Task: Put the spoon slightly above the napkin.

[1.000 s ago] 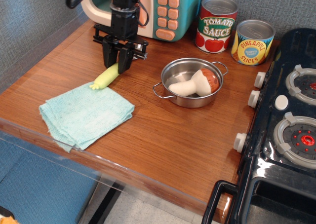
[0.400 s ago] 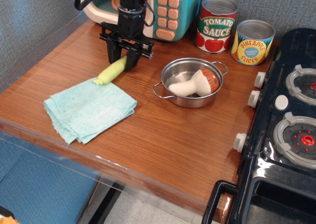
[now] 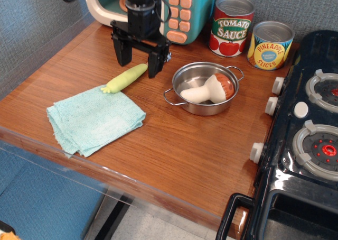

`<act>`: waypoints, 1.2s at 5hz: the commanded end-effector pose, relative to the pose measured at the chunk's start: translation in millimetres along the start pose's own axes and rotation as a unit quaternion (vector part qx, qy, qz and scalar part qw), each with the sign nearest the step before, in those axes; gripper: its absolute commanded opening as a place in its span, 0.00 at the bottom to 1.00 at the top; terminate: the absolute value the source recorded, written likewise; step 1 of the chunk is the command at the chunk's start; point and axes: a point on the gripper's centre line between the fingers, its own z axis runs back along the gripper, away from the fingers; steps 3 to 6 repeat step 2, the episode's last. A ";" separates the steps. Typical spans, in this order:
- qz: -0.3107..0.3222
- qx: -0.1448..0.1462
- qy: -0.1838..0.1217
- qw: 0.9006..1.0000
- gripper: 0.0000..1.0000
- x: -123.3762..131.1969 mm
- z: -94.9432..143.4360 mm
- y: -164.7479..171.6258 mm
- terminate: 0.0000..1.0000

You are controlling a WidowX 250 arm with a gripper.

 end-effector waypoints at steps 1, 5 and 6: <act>-0.004 0.003 -0.044 0.999 1.00 -3.4 33.5 8.6 0.00; -0.004 0.003 -0.044 0.999 1.00 -3.4 33.5 8.6 1.00; -0.004 0.003 -0.044 0.999 1.00 -3.4 33.5 8.6 1.00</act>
